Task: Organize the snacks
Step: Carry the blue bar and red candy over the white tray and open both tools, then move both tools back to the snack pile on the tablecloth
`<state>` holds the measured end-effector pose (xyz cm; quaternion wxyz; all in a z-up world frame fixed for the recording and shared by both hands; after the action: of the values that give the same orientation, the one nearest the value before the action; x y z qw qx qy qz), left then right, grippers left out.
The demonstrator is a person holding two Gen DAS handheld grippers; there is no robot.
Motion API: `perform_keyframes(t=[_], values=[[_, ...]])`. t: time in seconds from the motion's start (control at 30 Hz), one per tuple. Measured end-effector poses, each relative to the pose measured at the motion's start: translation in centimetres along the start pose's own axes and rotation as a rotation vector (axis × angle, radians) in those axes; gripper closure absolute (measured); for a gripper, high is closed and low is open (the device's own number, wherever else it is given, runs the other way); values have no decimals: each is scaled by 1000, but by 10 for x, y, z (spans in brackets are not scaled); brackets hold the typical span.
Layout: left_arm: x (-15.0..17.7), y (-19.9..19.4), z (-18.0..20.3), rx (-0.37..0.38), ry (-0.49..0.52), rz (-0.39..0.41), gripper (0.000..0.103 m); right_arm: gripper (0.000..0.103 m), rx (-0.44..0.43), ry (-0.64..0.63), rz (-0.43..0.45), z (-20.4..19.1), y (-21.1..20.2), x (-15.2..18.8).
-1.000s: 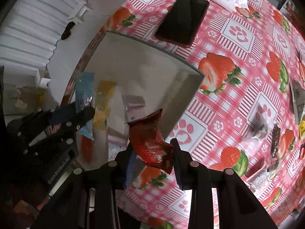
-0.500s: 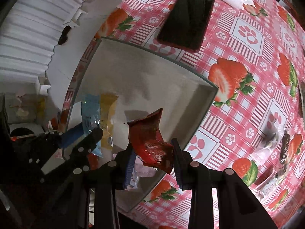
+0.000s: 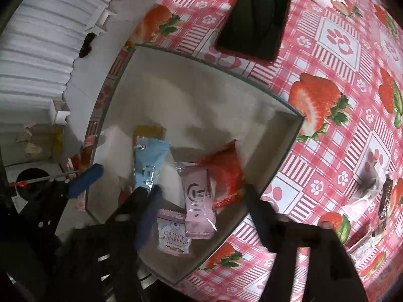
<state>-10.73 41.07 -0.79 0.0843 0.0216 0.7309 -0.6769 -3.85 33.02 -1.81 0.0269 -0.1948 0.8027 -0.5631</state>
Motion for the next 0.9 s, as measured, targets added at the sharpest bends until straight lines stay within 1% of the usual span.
perform_keyframes(t=[0.1,0.13,0.2,0.3,0.47,0.7,0.9], values=[[0,-1,2,-6,8,-1,28,30,7,25,3,10,-2,0],[0,-2,4,-6,12,0,27,16,8,34,3,13,-3,1],[0,-2,9,-7,24,0,27,0,5,62,14,25,-6,2],[1,-3,19,-4,51,-5,26,0,7,100,17,41,-8,6],[0,-5,43,11,108,-14,26,0,36,172,42,81,-15,14],[-7,-8,83,38,198,-23,26,0,40,325,27,156,-15,45],[-20,-10,127,55,289,-18,26,0,43,473,22,215,-14,74]])
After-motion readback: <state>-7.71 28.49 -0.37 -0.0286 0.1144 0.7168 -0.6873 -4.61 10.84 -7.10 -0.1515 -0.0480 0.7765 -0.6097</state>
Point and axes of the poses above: each gripper's, at about its wrist camera, not at the fingertips, and y roughly the way its jaws point, z to its right, x to its underside, the point moved 8 cm from there along y, roughly the way its jaws point, and after that the axes turned 15 degrees about y, right-handed, at the moved point
